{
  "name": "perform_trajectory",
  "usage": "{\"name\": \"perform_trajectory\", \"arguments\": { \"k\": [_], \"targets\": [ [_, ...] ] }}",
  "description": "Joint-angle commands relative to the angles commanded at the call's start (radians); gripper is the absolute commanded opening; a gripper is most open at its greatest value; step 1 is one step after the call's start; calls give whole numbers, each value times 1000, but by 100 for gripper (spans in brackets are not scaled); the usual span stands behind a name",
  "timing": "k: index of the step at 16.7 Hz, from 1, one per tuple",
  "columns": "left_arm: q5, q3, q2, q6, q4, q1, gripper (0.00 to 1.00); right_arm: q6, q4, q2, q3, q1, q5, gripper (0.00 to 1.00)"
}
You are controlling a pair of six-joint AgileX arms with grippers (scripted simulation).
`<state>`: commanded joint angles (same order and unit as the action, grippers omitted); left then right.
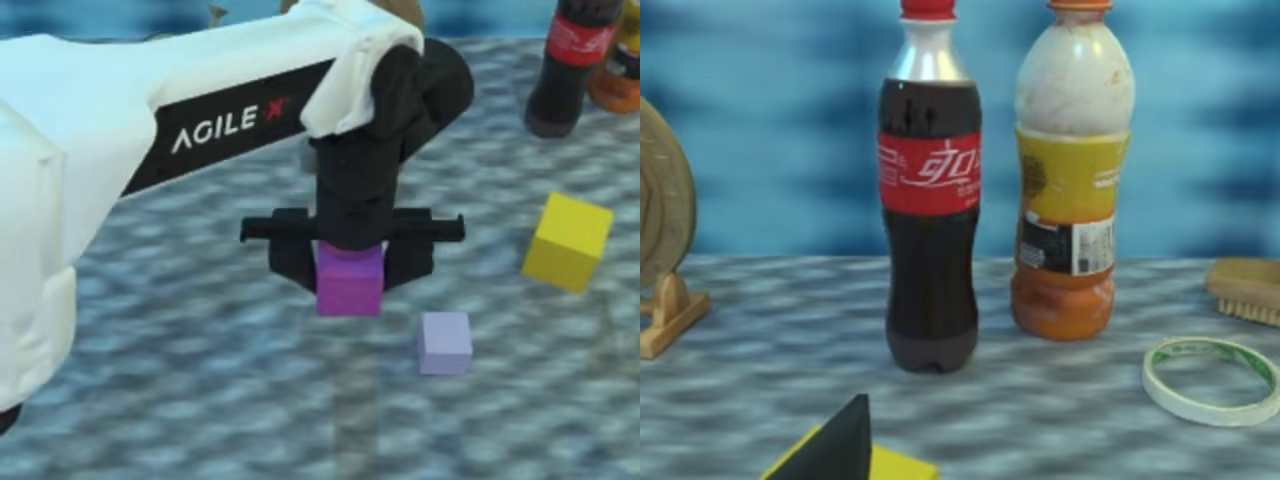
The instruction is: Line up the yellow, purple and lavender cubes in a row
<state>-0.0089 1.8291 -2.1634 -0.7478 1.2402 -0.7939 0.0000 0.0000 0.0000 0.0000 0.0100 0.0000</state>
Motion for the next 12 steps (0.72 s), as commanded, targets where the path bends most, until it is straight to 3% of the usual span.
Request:
{"name": "perform_trajectory", "arguments": {
  "k": [3, 8, 12],
  "targets": [
    [-4, 20, 0, -71, 4, -46, 0, 0, 0, 0, 0, 0, 0, 100],
    [-3, 15, 2, -71, 0, -44, 0, 0, 0, 0, 0, 0, 0, 100],
    [-3, -65, -23, -68, -108, -43, 0, 0, 0, 0, 0, 0, 0, 100]
  ]
}}
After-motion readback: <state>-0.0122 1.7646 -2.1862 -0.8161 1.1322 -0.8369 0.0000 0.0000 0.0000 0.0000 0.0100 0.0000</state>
